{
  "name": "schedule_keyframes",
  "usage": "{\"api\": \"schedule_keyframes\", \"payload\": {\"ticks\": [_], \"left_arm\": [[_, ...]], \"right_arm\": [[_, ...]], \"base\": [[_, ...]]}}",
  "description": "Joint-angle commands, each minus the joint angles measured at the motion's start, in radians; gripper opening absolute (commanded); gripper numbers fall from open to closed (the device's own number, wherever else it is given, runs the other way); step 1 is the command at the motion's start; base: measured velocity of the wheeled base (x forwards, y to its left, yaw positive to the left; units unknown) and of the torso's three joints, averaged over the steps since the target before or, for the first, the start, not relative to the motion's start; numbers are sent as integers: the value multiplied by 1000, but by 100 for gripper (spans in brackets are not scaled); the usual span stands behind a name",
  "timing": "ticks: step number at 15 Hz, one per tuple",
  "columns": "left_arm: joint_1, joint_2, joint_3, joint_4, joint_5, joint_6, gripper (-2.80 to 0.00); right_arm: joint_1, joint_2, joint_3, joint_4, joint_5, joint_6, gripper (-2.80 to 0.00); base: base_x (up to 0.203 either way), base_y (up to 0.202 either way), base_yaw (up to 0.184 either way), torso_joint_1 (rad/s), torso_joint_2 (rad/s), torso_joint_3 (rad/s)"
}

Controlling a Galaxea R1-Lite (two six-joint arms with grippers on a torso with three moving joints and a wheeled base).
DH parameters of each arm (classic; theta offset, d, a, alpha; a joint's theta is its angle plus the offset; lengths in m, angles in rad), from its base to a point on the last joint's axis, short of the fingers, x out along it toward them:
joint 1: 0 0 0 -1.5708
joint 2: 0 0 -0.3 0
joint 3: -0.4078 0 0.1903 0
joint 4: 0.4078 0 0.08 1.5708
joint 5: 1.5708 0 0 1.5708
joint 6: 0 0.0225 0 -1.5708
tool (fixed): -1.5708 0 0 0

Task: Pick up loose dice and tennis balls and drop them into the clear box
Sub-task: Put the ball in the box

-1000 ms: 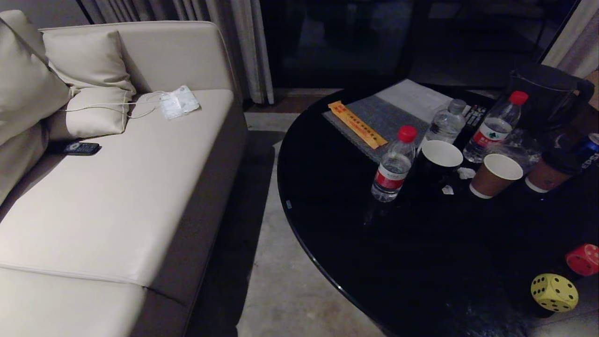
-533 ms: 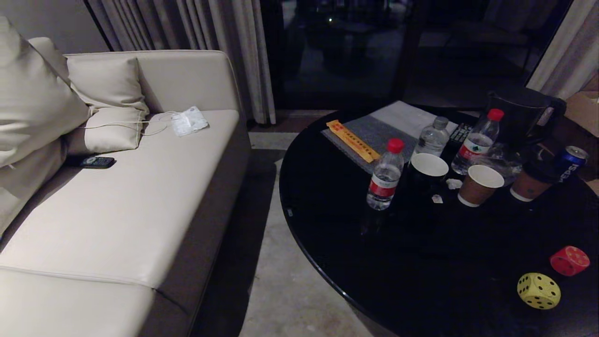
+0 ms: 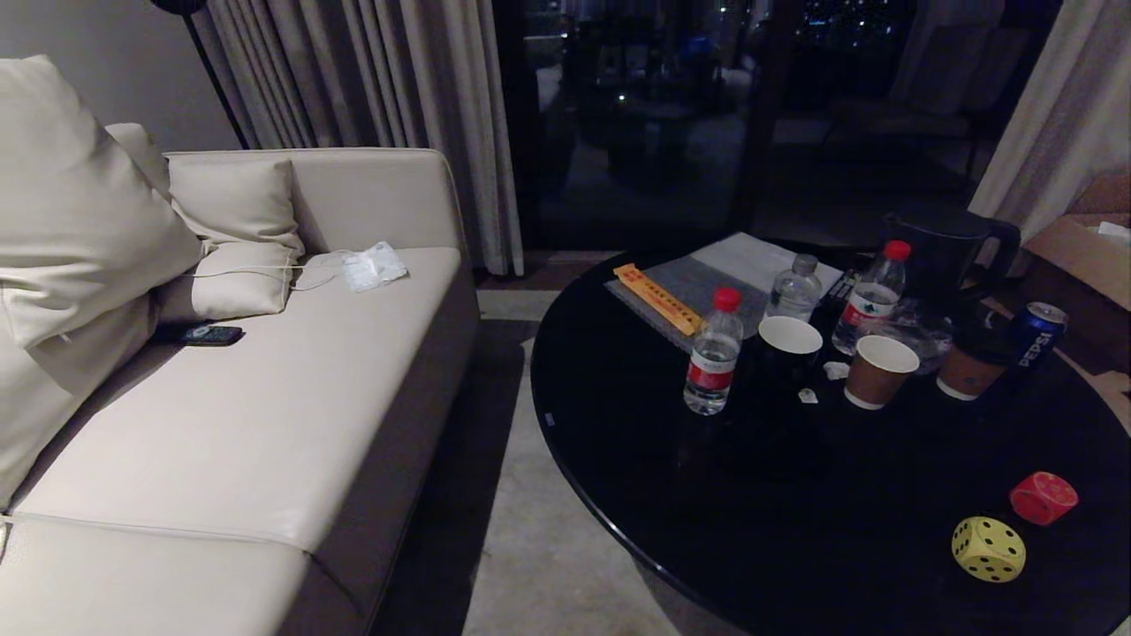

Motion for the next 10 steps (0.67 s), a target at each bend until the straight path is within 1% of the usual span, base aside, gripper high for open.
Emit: {"api": "schedule_keyframes", "payload": {"ticks": [1, 4, 10], "left_arm": [[0, 1, 2, 2, 0, 2, -280], [0, 1, 2, 0, 1, -2, -280], [0, 1, 2, 2, -1, 4, -280]], "right_arm": [[0, 2, 0, 2, 0, 0, -280], [0, 2, -1, 2, 2, -1, -280], [0, 2, -1, 2, 8, -1, -280]], "base": [[0, 0, 0, 5, 2, 182], [0, 0, 0, 5, 0, 64], [0, 0, 0, 0, 0, 0]]}}
